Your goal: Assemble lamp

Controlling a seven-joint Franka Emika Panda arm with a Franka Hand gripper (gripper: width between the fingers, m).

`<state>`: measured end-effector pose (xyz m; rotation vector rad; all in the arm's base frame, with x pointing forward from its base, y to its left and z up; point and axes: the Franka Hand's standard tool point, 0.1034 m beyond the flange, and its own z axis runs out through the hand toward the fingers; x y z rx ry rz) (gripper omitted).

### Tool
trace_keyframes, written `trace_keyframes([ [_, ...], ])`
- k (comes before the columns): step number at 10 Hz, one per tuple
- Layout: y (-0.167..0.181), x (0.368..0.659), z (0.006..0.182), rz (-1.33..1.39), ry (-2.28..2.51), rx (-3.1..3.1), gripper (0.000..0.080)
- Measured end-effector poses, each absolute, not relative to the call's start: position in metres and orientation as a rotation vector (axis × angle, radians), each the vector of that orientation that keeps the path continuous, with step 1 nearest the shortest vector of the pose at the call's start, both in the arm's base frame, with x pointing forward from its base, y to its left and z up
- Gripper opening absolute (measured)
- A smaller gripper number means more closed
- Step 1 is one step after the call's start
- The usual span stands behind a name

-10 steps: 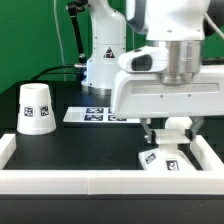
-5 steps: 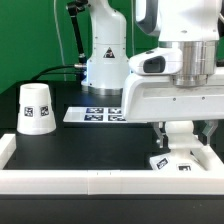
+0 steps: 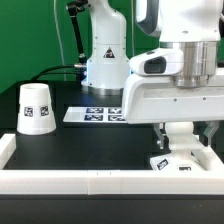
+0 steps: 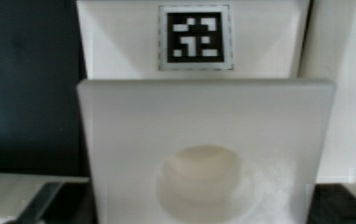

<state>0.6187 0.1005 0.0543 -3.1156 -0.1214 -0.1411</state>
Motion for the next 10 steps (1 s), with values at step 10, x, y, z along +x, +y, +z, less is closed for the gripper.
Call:
trace_keyframes([
  [10,0.097,0.529,0.086,-0.048,-0.08,-3.13,0.0699],
])
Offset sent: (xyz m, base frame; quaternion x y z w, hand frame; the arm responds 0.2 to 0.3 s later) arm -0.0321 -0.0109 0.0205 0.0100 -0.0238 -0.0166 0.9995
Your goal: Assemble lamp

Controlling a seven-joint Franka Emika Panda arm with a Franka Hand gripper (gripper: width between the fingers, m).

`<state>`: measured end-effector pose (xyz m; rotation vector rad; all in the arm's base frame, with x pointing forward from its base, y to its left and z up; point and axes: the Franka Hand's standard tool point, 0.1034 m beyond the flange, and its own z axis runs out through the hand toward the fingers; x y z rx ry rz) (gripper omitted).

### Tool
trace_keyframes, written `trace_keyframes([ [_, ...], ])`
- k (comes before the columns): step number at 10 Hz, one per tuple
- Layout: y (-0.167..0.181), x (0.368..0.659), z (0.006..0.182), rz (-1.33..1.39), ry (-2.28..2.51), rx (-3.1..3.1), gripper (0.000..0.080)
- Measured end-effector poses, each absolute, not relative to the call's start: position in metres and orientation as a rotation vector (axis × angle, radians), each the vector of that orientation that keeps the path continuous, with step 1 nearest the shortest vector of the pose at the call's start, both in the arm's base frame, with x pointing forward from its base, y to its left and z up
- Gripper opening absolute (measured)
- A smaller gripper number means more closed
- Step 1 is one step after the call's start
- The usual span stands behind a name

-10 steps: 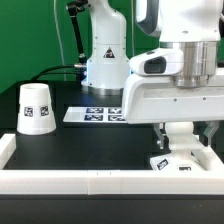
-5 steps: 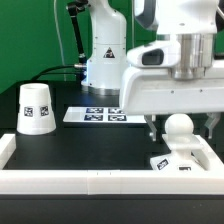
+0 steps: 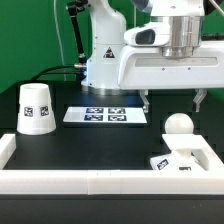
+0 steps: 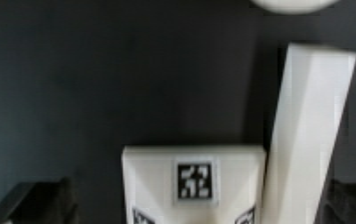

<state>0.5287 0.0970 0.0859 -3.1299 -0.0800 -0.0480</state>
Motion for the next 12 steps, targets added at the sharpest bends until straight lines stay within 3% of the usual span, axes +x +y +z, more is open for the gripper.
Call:
trace_keyframes([
  [2,0.098,0.511,0.081,-0.076,-0.106,-3.124,0.0699],
  [4,0.098,0.51,0.08,-0.071,-0.09,-3.122,0.0699],
  [9,0.113,0.496,0.073,-0.01,0.66,-3.014,0.0699],
  [12,0.125,0.488,0.07,0.003,0.729,-2.994,0.0699],
])
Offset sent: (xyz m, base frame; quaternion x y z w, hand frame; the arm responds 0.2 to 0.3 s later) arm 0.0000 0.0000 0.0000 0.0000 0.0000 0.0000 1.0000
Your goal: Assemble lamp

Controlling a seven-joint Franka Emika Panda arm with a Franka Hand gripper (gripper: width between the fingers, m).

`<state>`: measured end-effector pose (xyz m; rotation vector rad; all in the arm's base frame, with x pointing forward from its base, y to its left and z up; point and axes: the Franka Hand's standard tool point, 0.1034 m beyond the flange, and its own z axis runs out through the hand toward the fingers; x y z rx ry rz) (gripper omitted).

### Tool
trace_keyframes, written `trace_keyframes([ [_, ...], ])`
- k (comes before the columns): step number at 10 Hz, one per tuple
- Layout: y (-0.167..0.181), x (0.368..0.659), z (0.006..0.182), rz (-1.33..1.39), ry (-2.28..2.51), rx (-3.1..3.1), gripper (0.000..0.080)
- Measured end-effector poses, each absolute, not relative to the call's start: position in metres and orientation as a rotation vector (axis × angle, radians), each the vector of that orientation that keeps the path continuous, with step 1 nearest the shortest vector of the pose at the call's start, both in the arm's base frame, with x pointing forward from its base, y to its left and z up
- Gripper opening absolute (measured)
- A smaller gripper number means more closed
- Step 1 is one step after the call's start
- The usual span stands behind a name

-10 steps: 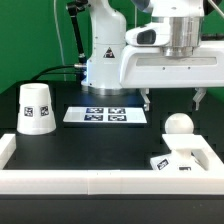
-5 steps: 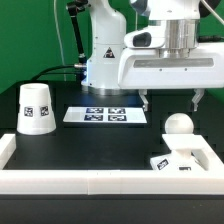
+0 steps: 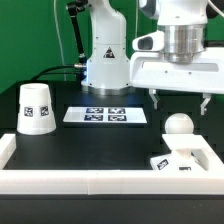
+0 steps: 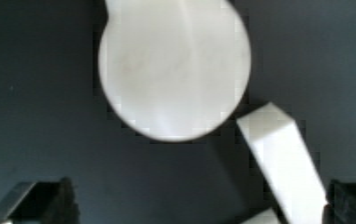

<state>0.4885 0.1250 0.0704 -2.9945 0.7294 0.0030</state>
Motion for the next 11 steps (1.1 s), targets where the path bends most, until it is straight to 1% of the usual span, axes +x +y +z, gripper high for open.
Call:
trace_keyframes([
  [3,0.127,0.487,0.069,-0.021,0.667,-3.004,0.0699],
  [5,0.138,0.479,0.065,-0.072,0.555,-3.016,0.0699],
  [7,0.136,0.475,0.061,-0.114,0.493,-3.015,0.0699],
  [10,0.136,0.475,0.061,-0.112,0.483,-3.017,0.0699],
  [11,0.131,0.476,0.06,-0.112,0.437,-3.028,0.0699],
])
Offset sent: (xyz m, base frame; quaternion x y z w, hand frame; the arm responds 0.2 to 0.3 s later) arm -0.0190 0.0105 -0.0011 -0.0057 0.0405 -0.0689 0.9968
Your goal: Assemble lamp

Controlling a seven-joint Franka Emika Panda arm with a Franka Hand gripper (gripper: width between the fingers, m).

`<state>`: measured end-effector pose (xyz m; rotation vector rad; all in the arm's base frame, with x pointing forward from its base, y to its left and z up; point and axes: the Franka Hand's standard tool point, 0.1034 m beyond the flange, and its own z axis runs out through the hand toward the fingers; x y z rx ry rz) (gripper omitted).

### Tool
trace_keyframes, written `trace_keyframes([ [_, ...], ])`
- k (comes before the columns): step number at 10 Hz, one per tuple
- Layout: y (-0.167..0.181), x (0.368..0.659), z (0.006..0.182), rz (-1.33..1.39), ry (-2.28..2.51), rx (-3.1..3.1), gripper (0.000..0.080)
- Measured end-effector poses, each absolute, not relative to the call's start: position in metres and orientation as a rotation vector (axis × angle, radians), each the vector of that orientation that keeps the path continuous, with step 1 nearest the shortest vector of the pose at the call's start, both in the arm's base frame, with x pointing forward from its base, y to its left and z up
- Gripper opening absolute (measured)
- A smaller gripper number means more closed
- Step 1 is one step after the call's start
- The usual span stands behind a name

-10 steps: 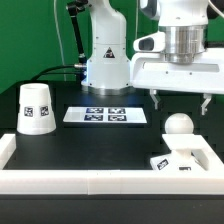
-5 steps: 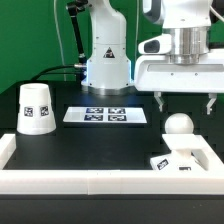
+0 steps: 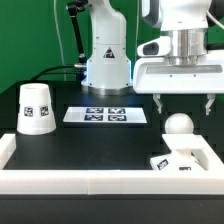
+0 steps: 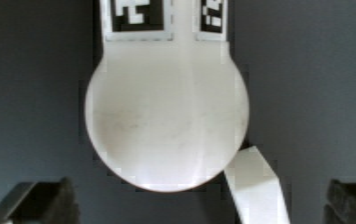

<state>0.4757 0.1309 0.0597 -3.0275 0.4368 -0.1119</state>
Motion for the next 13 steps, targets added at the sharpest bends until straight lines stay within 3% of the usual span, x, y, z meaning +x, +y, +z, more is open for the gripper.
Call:
trace_keyframes([
  [3,0.126,0.473,0.055,-0.095,0.407,-3.035,0.0699],
  [10,0.12,0.472,0.062,0.573,0.324,-3.021,0.0699],
  [13,0.124,0.476,0.061,0.716,0.152,-2.936,0.0699],
])
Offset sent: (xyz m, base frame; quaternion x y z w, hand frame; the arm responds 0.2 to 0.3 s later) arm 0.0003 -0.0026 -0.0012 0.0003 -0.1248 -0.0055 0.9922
